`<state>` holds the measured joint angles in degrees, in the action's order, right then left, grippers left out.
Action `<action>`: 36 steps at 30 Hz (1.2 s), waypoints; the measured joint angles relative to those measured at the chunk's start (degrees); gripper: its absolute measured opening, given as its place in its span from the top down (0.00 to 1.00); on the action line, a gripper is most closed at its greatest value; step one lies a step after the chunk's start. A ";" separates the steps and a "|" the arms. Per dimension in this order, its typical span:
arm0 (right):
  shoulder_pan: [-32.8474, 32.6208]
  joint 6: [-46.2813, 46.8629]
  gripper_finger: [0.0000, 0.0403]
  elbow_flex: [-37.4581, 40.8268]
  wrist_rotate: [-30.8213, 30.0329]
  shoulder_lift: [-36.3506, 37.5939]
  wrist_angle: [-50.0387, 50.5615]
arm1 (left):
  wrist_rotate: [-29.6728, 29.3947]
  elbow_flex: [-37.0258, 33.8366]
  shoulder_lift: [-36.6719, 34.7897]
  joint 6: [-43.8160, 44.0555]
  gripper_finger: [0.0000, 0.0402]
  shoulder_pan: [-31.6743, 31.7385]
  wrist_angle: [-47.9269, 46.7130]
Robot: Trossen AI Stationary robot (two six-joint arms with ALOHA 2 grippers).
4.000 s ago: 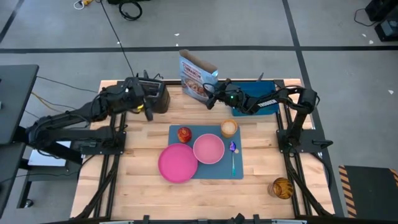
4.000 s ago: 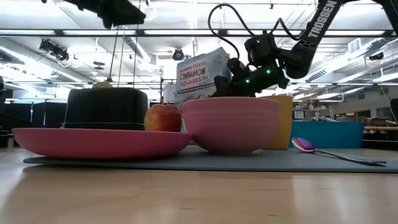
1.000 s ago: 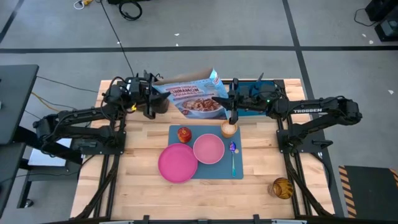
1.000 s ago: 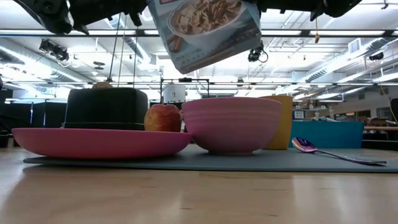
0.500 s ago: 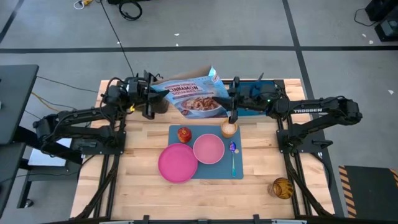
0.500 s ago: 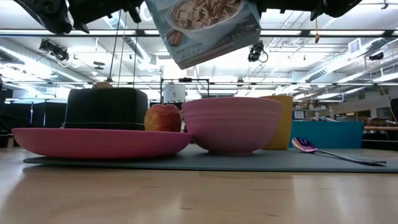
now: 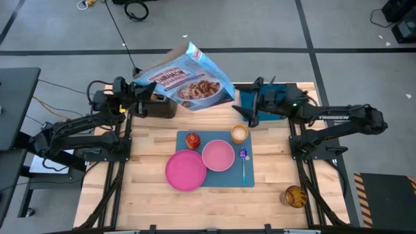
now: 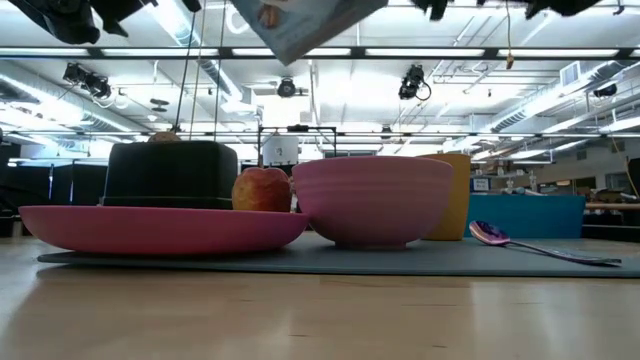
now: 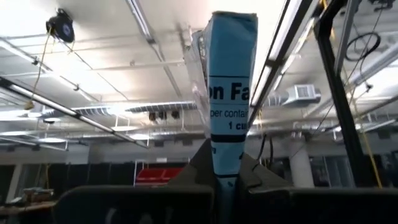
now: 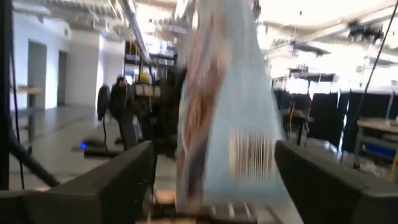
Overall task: Arrange a breakfast setting
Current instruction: Pour the cereal into the pink bowl
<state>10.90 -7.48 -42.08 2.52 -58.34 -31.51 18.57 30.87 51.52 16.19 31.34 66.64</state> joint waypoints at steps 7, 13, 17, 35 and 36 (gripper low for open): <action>0.05 1.62 0.04 5.96 -5.22 -6.57 -13.48 | -0.55 0.00 0.00 1.53 0.98 0.65 4.19; 0.53 3.82 0.03 7.06 -6.60 -12.36 -25.09 | -0.81 0.00 0.06 2.68 0.98 0.65 5.65; 0.70 6.57 0.03 7.06 -1.33 -17.61 -35.84 | -1.05 0.00 0.21 2.67 0.98 0.59 6.59; 0.81 9.93 0.06 -4.26 0.29 -30.72 -46.08 | -2.29 0.09 7.19 1.03 0.98 -4.99 12.14; 0.81 9.91 0.08 -4.51 0.28 -30.74 -45.89 | -2.27 0.11 7.54 1.00 0.98 -4.99 12.45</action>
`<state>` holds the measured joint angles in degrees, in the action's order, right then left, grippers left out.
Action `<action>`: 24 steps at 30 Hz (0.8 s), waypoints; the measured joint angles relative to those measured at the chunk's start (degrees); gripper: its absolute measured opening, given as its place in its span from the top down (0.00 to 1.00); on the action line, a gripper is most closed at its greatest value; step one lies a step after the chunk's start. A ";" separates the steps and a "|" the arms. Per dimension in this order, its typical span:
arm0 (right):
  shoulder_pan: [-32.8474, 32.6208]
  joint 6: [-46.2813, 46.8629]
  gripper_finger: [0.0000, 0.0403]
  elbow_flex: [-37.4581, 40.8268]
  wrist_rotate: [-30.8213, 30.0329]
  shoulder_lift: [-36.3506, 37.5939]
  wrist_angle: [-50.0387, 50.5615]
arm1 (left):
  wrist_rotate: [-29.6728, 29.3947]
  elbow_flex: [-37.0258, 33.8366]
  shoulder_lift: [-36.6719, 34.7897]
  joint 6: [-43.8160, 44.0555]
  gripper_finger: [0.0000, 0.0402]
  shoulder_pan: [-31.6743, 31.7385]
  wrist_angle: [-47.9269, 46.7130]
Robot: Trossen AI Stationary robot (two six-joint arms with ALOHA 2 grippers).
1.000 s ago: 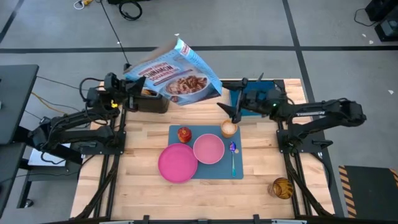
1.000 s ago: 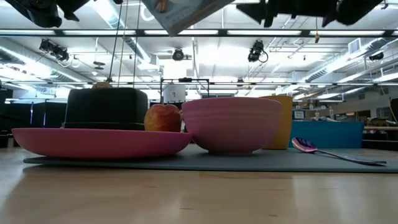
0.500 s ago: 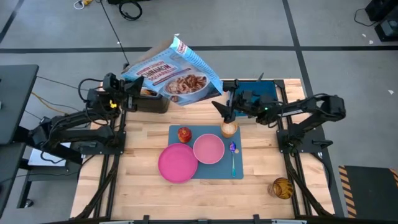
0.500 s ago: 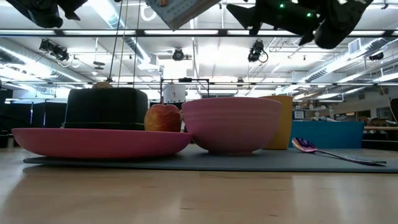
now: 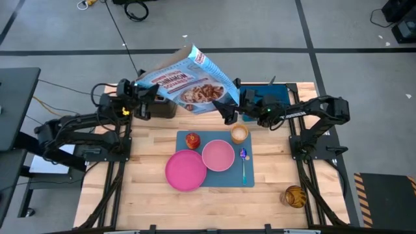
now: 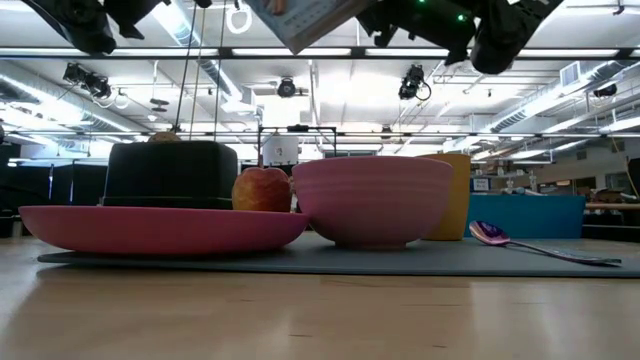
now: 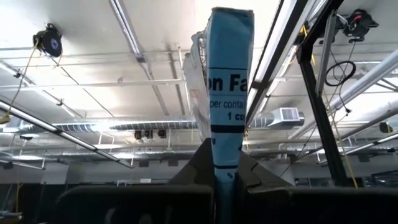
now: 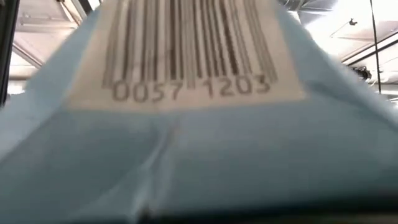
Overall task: Arrange a breakfast setting
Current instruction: Pour the cereal into the pink bowl
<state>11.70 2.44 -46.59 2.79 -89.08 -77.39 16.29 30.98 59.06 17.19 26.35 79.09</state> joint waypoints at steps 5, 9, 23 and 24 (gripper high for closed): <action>0.00 0.07 0.17 -0.43 -0.16 -0.63 -0.81 | -0.04 0.02 0.66 0.00 0.98 0.04 0.20; 0.00 -0.17 0.24 -0.44 -0.11 -0.61 -1.00 | 0.02 0.00 0.66 0.00 0.96 0.04 0.18; 0.00 -0.70 0.53 -0.43 0.28 -0.60 -1.43 | 0.23 -0.02 0.66 -1.33 0.93 0.04 -0.32; 0.00 -0.70 0.54 -0.43 0.29 -0.59 -1.43 | 0.25 -0.02 0.66 -1.35 0.92 0.04 -0.38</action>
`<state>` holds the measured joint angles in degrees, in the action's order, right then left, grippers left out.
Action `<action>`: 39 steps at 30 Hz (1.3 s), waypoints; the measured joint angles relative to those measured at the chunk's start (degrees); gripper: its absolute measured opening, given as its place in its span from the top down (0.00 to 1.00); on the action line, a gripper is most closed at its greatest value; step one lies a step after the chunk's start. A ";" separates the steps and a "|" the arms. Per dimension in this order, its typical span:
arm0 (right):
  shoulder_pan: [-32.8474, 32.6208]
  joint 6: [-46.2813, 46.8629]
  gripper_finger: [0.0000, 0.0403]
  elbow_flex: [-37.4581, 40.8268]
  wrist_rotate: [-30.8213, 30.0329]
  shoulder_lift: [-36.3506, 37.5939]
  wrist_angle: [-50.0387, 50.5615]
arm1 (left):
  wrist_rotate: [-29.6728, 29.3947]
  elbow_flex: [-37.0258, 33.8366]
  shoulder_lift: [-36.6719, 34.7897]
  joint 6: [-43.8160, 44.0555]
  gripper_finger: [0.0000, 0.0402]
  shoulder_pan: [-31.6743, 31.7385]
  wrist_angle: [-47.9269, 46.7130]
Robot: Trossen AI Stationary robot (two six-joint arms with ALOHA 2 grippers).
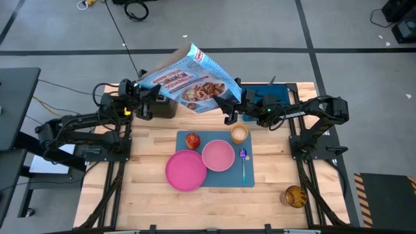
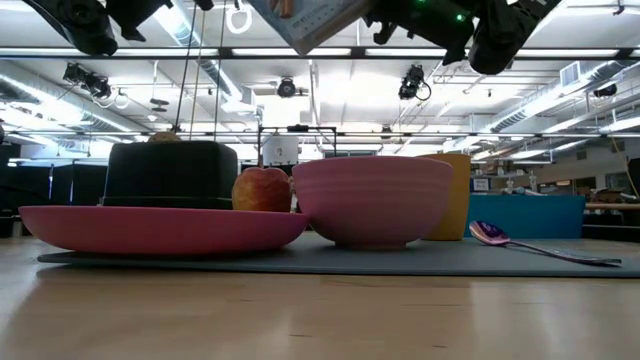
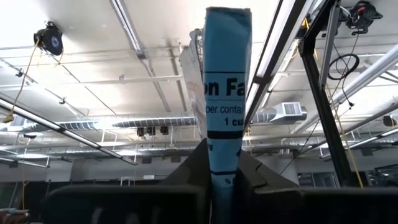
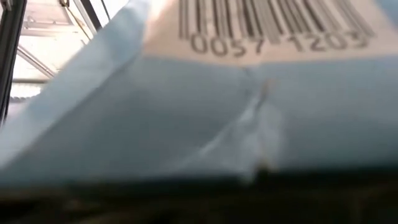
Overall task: Arrange a breakfast setting
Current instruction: Pour the cereal into the pink bowl
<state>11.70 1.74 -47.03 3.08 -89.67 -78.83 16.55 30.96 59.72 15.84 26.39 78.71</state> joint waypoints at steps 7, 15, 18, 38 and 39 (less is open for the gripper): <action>0.00 -0.02 0.59 0.00 0.17 0.00 0.20 | 2.75 -0.04 -1.17 0.38 0.84 2.38 -2.82; -0.48 -0.99 0.59 0.49 1.53 1.20 -0.06 | 12.07 -0.09 -6.61 4.86 0.57 8.39 -6.98; -0.74 -1.37 0.59 2.42 1.75 3.50 0.02 | 17.09 -0.09 -9.53 4.66 0.48 10.47 -9.61; -0.87 9.11 0.64 28.26 4.72 40.41 12.14 | 18.17 -0.09 -15.87 -14.34 0.42 7.53 -51.70; -0.87 9.70 0.64 29.04 5.58 42.88 13.87 | 16.15 -0.21 -15.86 -15.11 0.42 6.21 -53.21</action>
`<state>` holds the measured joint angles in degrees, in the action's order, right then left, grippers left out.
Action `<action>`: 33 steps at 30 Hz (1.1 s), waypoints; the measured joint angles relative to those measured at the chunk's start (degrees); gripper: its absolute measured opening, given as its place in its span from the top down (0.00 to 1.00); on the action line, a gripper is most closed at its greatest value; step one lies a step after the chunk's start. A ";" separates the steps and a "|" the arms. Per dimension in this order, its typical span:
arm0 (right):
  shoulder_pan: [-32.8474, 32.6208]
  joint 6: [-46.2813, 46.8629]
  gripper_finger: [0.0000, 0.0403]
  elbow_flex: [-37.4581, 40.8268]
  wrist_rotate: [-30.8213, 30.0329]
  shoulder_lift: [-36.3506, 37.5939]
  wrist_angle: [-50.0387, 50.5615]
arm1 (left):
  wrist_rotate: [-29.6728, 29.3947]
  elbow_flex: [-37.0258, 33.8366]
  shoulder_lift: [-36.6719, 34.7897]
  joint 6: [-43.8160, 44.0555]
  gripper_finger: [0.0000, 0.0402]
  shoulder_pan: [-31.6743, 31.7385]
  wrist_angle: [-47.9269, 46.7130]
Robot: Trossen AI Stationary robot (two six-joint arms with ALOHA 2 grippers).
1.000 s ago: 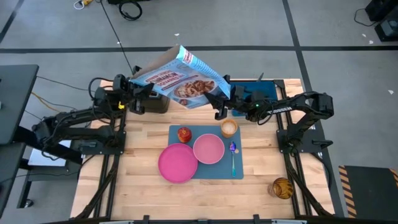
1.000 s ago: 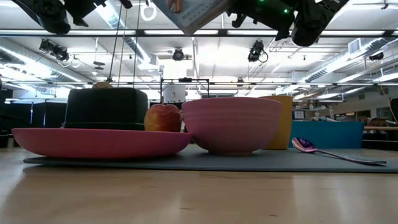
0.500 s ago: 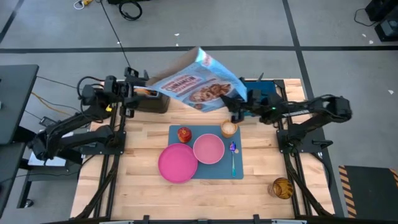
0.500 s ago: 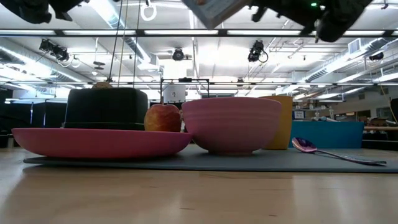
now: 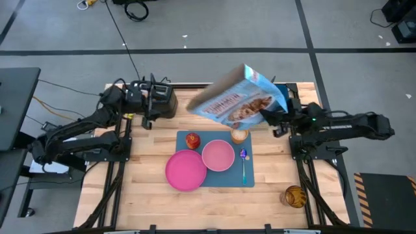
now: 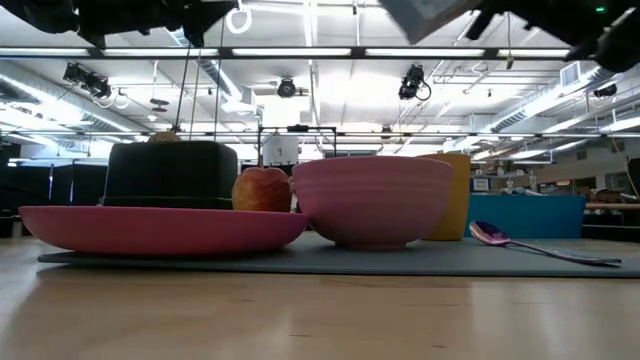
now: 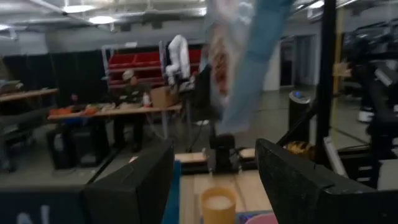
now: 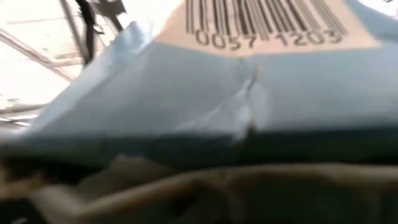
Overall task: Arrange a breakfast setting
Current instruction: Pour the cereal into the pink bowl
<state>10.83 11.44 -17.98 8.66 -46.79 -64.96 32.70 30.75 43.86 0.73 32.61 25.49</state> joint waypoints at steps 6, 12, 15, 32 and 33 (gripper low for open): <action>0.01 1.11 0.65 1.16 1.90 15.60 22.82 | -10.05 -2.17 0.37 -1.49 0.42 -8.99 -0.83; 0.01 4.15 0.65 1.11 6.47 29.67 41.27 | -22.57 -3.04 1.80 -2.94 0.42 -19.23 -1.69; 0.00 5.25 0.65 1.10 8.57 35.77 49.39 | -26.94 -3.09 3.68 -2.91 0.42 -23.14 -0.84; 0.11 -0.64 0.65 -5.82 10.49 44.74 84.13 | -36.76 -3.09 19.54 0.52 0.42 -33.24 11.85; 0.11 -1.02 0.65 -6.81 10.24 44.61 85.68 | -36.78 -3.09 20.15 0.55 0.42 -33.30 12.68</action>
<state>10.94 10.42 -24.79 18.90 -2.17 20.72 -4.08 27.66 64.01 1.28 -0.70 38.18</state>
